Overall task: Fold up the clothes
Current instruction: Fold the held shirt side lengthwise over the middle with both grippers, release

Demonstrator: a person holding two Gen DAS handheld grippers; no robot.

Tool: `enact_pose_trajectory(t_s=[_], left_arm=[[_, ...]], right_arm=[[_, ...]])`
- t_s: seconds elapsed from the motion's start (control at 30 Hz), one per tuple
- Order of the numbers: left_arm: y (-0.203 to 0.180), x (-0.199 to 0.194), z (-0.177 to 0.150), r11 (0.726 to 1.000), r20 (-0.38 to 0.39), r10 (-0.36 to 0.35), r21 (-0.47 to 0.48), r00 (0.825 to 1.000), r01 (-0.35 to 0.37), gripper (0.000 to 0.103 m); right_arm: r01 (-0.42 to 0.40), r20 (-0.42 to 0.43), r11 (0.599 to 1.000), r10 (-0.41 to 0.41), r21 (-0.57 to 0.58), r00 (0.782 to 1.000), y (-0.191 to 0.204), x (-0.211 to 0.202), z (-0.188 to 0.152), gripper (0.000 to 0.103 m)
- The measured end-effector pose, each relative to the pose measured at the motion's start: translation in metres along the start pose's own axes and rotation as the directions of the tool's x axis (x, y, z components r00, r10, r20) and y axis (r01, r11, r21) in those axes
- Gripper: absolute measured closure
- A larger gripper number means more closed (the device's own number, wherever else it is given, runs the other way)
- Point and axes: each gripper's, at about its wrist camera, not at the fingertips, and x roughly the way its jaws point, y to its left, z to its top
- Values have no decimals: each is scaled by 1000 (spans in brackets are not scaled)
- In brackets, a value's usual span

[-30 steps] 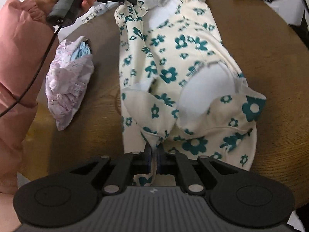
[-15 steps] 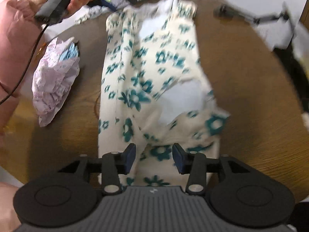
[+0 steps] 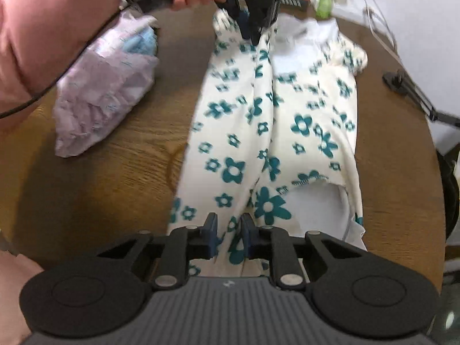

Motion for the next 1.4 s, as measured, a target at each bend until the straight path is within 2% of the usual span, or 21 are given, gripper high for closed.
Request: enact_pose_trajectory(t_s=[0.17,0.2,0.23,0.4,0.5,0.53,0.7,0.77,0.8,0.9,1.0,1.07,1.1,1.17,1.2,1.3,1.4], left_arm=[[-2,8,8,999,14,-33,0,999,33,91],[-2,7,8,1000,13,-29,1,1000,29,88],[-2,5,7,1000,12,-22,3,1000,21,85],[11,-10,3,1000,38,-17,-9,999,18,53],[17,-7,1,1000,29,4,-5,1000,-4,45],[19,-7,0,1000,27,11,-3,1000,-11,44],[28,-2,-4,999,13,46,4,999,-46,44],[32,-1,-5,998,7,61,7,998,-61,45],[34,0,-6,998,4,68,9,998,-68,40],[39,3,-8,996,-4,89,13,996,-89,40],[40,-16,-8,997,26,79,13,997,-79,40],[40,-31,-7,997,49,69,12,996,-70,37],[39,-39,-6,998,58,65,9,996,-66,31],[35,-56,-2,999,72,54,2,996,-55,24],[31,-63,1,999,73,44,1,996,-45,22],[10,-81,10,1000,70,7,27,998,-9,22],[-27,-89,18,997,70,7,71,998,-12,21]], right_arm=[[34,-39,998,-32,51,999,-13,14,-3,86],[35,-41,998,-33,56,999,-14,16,-4,86],[36,-44,998,-33,60,998,-14,17,-4,85],[39,-53,997,-35,74,998,-10,7,0,83],[45,-20,999,-45,28,999,0,-14,-2,69],[51,-22,999,-51,17,998,2,-17,-3,64],[52,-75,999,-51,12,996,4,-5,-14,64],[60,-75,998,-59,15,995,4,0,-18,64],[65,-73,998,-64,16,995,4,3,-20,63],[56,-60,998,-53,42,997,0,-2,-22,61],[29,-41,996,-25,83,999,-5,-14,-21,60],[21,-18,994,-19,109,1000,-11,-25,-21,53],[33,-6,991,-32,129,999,-17,-32,-22,49],[59,12,983,-62,171,998,-32,-44,-26,36],[71,11,977,-75,199,997,-40,-49,-29,34],[97,-29,956,-92,276,995,-66,-52,-37,22],[91,-58,944,-77,317,995,-82,-44,-44,19]])
